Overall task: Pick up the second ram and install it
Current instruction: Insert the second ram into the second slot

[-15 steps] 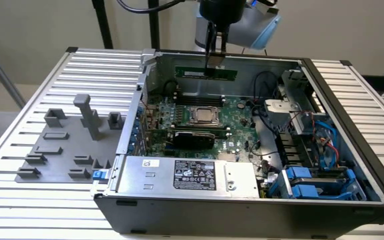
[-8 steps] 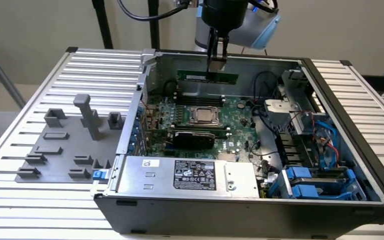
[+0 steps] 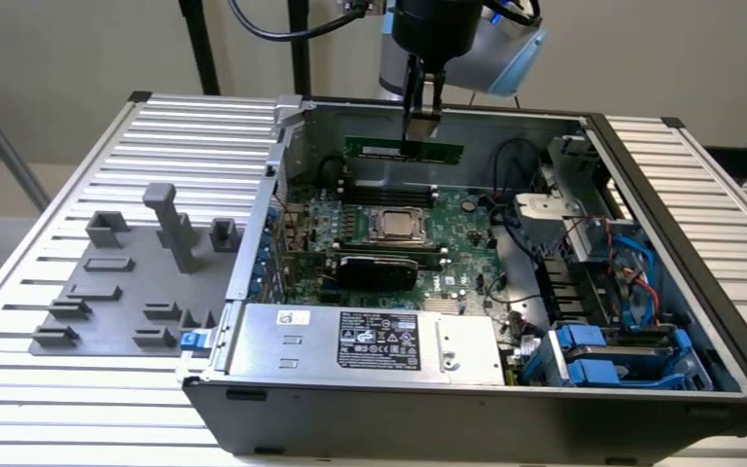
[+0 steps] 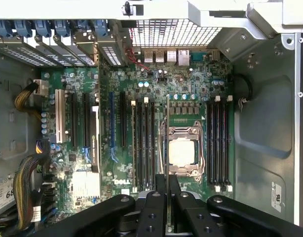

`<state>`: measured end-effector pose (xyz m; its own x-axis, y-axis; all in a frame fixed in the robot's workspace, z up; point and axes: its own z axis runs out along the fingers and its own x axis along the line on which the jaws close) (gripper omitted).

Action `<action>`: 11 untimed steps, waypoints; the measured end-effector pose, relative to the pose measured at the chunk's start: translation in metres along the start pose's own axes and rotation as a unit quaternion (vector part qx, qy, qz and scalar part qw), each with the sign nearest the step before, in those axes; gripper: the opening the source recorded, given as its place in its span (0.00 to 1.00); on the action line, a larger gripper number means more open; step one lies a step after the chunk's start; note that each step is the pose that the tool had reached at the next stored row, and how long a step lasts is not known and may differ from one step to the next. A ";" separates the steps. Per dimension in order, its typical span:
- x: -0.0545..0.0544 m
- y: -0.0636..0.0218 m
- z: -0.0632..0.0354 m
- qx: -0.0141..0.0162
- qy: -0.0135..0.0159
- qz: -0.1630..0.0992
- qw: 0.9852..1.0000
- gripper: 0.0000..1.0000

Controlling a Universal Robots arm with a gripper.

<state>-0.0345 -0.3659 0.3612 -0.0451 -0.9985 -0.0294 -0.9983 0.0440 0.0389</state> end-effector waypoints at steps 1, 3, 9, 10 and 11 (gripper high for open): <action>0.000 0.0000 0.0000 0.000 0.000 0.000 1.000 0.13; 0.000 0.0000 0.0000 0.000 0.000 0.000 1.000 0.13; 0.000 0.0000 0.0025 0.000 0.000 0.000 1.000 0.13; 0.000 0.0000 0.0043 0.000 0.000 0.000 1.000 0.13; 0.000 0.0000 0.0061 0.000 0.000 0.000 1.000 0.13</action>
<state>-0.0348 -0.3659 0.3551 -0.0451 -0.9986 -0.0293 -0.9983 0.0439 0.0391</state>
